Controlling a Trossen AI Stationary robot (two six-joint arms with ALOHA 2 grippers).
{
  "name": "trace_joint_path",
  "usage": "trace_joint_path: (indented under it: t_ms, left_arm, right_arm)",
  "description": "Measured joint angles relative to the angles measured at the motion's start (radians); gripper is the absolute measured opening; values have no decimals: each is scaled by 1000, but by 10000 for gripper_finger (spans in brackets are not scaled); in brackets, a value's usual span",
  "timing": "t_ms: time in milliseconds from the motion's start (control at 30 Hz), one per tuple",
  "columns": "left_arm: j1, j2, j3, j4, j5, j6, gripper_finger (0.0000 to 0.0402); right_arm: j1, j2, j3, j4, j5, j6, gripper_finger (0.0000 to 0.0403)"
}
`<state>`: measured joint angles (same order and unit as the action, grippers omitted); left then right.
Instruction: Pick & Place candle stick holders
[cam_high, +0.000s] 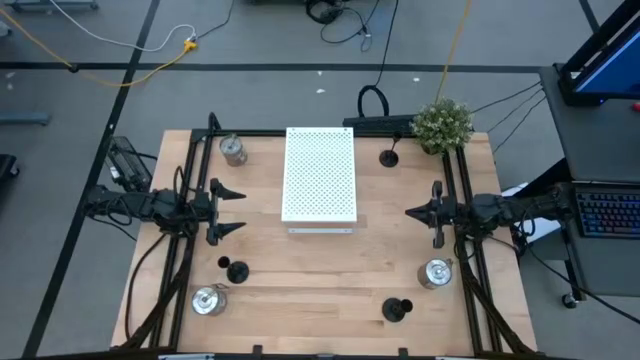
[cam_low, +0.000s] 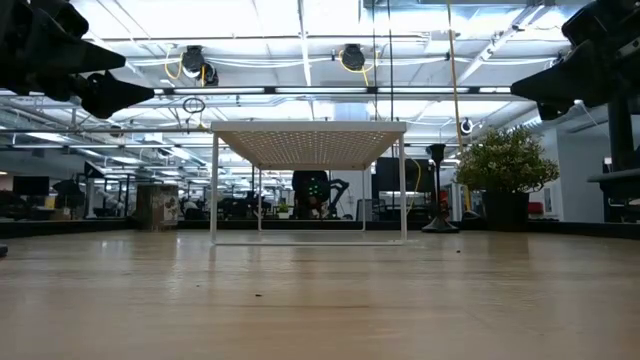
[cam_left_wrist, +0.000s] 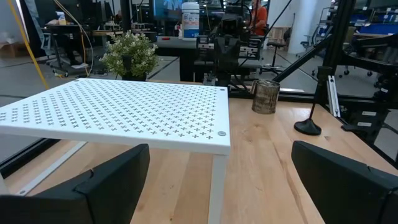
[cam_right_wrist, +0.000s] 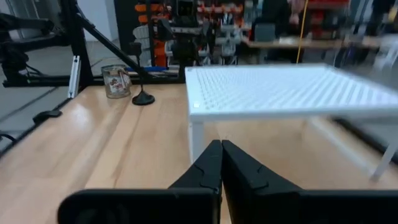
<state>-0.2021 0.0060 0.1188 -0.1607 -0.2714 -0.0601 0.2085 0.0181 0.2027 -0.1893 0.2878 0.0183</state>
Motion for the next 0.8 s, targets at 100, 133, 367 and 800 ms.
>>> trace_joint_path:
  t_ms: [100,133,367,800]
  left_arm:
    - [0,0,0,0,0,0,397]
    - [0,0,0,0,0,0,397]
    - [0,0,0,0,0,0,397]
    - [0,0,0,0,0,0,397]
  right_arm:
    - [0,0,0,6,-2,-84,0]
    - [0,0,0,5,-2,-96,0]
    - [0,1,0,5,-2,-110,0]
    - [0,3,0,5,-2,-110,0]
